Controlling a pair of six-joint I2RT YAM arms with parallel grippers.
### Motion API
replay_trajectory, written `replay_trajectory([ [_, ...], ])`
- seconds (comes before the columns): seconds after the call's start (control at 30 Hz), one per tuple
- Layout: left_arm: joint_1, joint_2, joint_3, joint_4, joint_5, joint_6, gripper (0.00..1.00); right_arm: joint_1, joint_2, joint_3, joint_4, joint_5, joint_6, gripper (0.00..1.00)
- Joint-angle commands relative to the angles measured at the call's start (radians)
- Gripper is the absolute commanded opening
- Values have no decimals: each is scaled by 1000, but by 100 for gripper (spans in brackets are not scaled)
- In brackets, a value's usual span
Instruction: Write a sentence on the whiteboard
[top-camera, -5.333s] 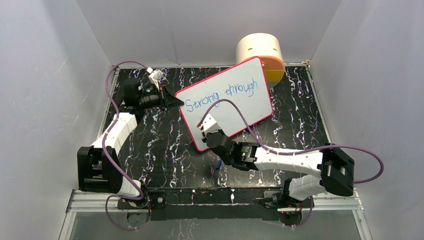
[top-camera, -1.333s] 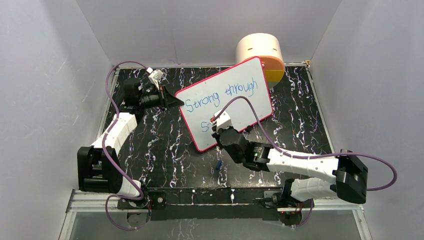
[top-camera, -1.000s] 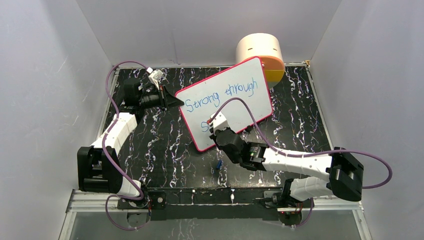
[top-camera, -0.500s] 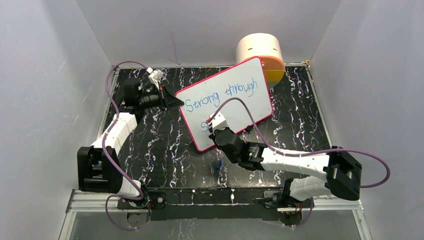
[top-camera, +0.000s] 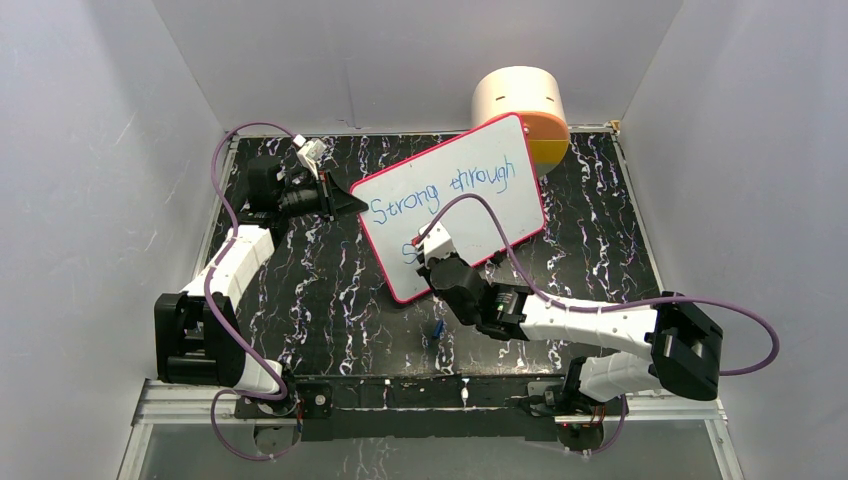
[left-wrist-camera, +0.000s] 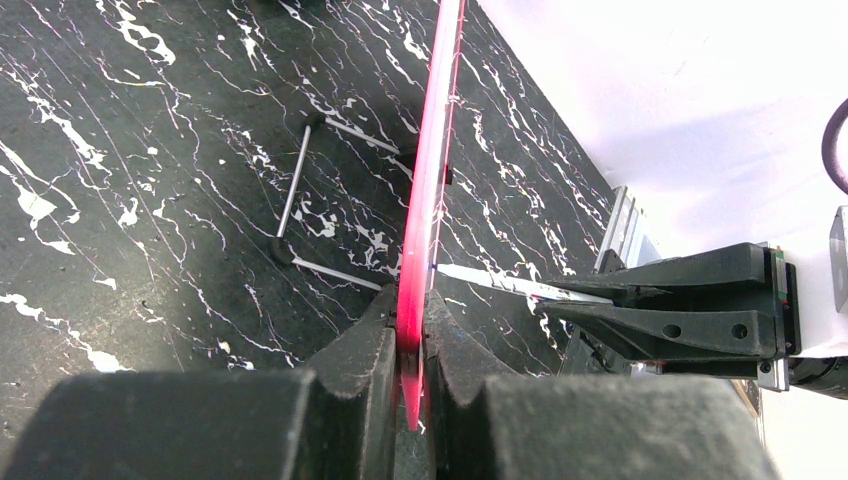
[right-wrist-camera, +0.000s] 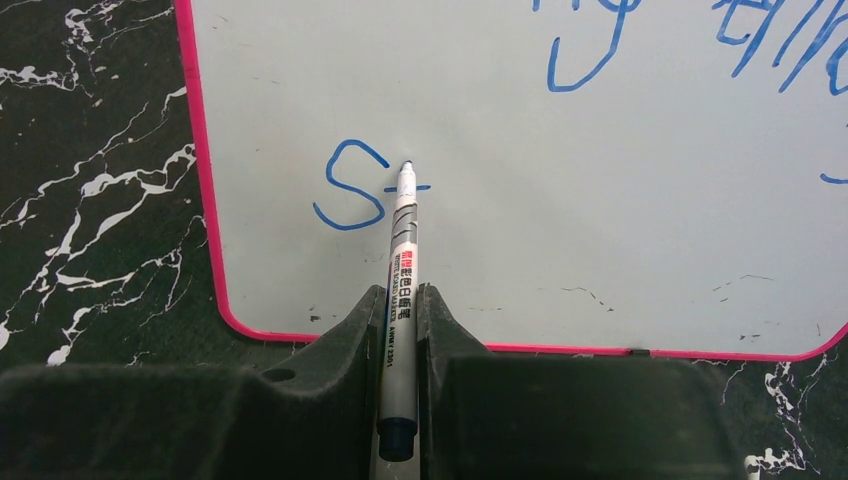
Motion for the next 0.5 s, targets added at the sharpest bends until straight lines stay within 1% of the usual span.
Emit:
replay_trajectory([
  [0.0,5,-10,8,-68,-37,29,0,-10,-3,51,66,31,-12,0],
  [0.23,5,-10,8,-68,-35,29,0,-16,18,59,60,6,-13,0],
  [0.47,5,-8,9,-68,-35,29,0,-18,25,70,-1,-20,10,0],
])
